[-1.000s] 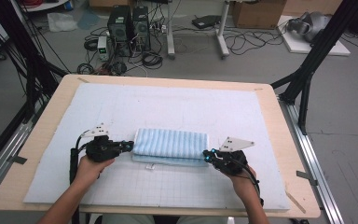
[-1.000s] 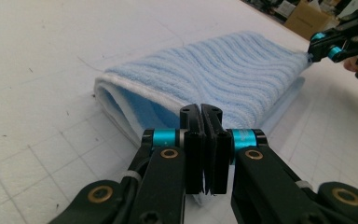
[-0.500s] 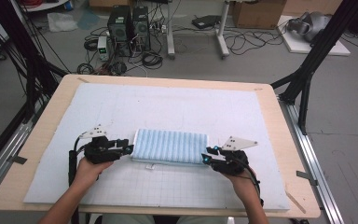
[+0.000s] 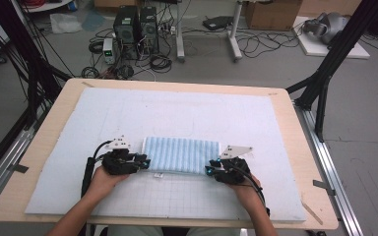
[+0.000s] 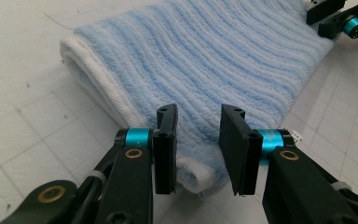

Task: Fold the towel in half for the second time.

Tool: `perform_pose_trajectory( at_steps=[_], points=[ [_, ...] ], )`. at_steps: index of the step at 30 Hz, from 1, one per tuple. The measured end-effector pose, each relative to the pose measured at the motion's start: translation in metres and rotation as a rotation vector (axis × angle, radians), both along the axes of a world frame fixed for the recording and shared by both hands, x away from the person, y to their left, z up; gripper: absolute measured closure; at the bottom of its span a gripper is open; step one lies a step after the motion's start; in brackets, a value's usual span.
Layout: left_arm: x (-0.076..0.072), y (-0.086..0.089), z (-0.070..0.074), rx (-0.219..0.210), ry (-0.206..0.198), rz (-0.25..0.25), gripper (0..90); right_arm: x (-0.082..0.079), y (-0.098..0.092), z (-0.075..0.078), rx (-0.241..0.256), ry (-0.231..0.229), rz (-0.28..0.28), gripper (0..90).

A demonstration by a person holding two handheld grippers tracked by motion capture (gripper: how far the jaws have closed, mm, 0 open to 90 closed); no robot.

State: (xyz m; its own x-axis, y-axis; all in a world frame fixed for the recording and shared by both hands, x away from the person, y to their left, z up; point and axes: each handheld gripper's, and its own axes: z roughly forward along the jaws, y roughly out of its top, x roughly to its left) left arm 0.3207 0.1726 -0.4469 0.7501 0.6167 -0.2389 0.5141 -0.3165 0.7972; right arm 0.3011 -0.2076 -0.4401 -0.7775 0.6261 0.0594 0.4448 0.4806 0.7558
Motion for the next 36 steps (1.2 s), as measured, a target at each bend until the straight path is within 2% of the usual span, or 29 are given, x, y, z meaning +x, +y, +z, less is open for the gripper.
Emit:
perform_pose_trajectory(
  at_steps=[3,7,9,12,14,17,18,20,23,24,26,30,34,35,36],
  points=[
    [0.002,0.003,0.002,-0.019,-0.008,0.004,65.7,0.000,-0.002,0.003,0.032,-0.002,-0.005,64.3],
    [0.010,0.008,0.011,-0.081,-0.071,0.041,58.2,0.008,-0.009,0.015,0.131,-0.043,-0.065,61.3],
    [0.018,0.008,0.014,-0.091,-0.093,0.061,57.5,0.016,-0.010,0.018,0.139,-0.057,-0.095,61.8],
    [0.031,0.006,0.012,-0.129,-0.096,0.115,57.5,0.031,-0.008,0.015,0.122,-0.051,-0.130,64.3],
    [0.037,0.004,0.006,-0.105,-0.095,0.147,58.9,0.039,-0.005,0.010,0.106,-0.026,-0.153,65.0],
    [0.043,0.000,-0.005,-0.057,-0.049,0.175,59.9,0.048,-0.003,0.002,0.059,-0.004,-0.171,65.1],
    [0.044,-0.001,-0.005,-0.048,-0.049,0.192,60.6,0.049,-0.004,-0.001,0.040,0.001,-0.176,65.0],
    [0.044,-0.001,-0.005,-0.039,-0.042,0.202,62.7,0.051,-0.005,-0.003,0.046,0.020,-0.184,64.5],
    [0.045,-0.004,-0.005,0.011,-0.027,0.196,62.0,0.050,-0.007,-0.002,0.035,0.016,-0.198,62.0],
    [0.044,-0.003,-0.004,0.012,-0.031,0.193,61.5,0.049,-0.008,-0.001,0.037,0.015,-0.200,60.0],
    [0.044,0.000,-0.002,-0.016,-0.039,0.197,58.9,0.046,-0.010,0.002,0.047,0.006,-0.206,56.2],
    [0.042,0.013,0.008,-0.121,-0.085,0.193,52.0,0.038,-0.018,0.011,0.069,-0.035,-0.216,45.8],
    [0.039,0.027,0.021,-0.180,-0.138,0.154,42.8,0.027,-0.030,0.020,0.094,-0.083,-0.222,31.6],
    [0.038,0.031,0.024,-0.190,-0.148,0.150,40.4,0.024,-0.033,0.022,0.104,-0.085,-0.234,29.4],
    [0.036,0.034,0.027,-0.187,-0.168,0.167,34.1,0.021,-0.036,0.024,0.112,-0.095,-0.242,27.3]
  ],
)
